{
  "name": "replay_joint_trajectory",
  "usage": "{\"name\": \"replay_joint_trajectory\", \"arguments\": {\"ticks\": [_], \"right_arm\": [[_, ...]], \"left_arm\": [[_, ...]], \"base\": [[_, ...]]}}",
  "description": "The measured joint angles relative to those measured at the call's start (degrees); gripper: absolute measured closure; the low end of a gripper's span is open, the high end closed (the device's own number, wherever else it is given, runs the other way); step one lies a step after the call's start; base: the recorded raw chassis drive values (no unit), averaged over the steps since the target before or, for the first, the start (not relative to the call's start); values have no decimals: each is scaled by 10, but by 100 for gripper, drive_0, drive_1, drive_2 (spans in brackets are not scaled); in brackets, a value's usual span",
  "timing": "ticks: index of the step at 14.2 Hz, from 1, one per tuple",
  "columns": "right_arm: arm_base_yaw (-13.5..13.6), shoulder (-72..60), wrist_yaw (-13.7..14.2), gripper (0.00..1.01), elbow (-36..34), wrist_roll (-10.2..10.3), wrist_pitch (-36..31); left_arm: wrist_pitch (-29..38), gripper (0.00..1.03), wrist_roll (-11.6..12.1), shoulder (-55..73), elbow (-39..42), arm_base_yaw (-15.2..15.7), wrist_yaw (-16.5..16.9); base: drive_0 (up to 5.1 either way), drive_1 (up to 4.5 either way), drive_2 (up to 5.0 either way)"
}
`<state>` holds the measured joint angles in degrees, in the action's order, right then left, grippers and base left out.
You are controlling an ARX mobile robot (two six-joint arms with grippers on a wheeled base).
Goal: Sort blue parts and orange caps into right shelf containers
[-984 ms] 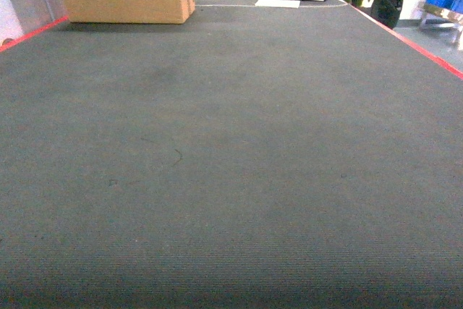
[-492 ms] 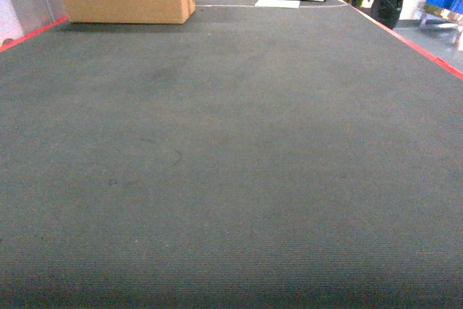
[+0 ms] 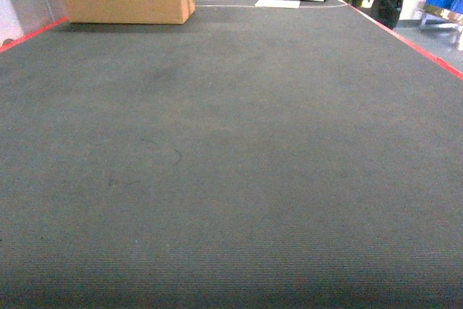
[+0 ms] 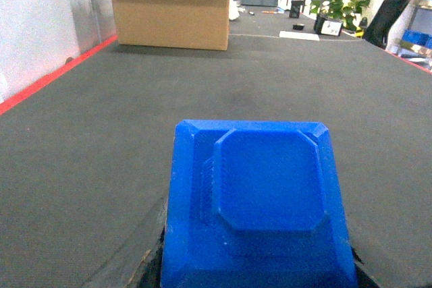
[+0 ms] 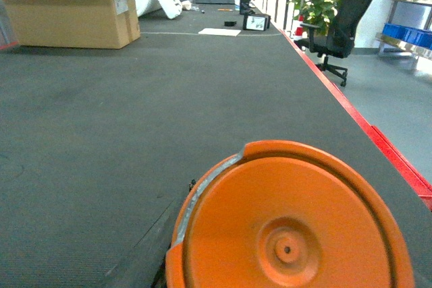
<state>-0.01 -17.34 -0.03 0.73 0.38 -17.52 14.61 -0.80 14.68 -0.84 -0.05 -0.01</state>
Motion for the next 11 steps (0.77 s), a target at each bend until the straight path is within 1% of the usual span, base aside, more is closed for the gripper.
{"name": "replay_joint_trajectory", "arguments": {"ticks": [1,4,5,6,7,8,9,10,11], "right_arm": [[0,17,0,57,0,0,20],[0,54,0,57,0,0,56],[0,61,0,57,0,0,64],[0,70,0,57,0,0,73],[0,89,0,57,0,0,99],[0,134,-3,57,0,0,169],[0,171,0,57,0,0,169],[0,170,1,57,3,0,168],[0,170,1,57,0,0,185]], "left_arm": [[-16,59,0,-15,0,0,0],[-45,59,0,-45,0,0,0],[-66,59,0,-59,0,0,0],[-147,59,0,-113,0,0,2],[-137,59,0,-141,-1,0,1],[-146,59,0,-141,-2,0,-1],[-155,59,0,-140,0,0,0],[-154,59,0,-141,0,0,0],[-146,59,0,-141,0,0,-1]], "base": [[0,0,0],[0,0,0],[0,0,0],[0,0,0],[0,0,0],[0,0,0],[0,0,0],[0,0,0],[0,0,0]]}}
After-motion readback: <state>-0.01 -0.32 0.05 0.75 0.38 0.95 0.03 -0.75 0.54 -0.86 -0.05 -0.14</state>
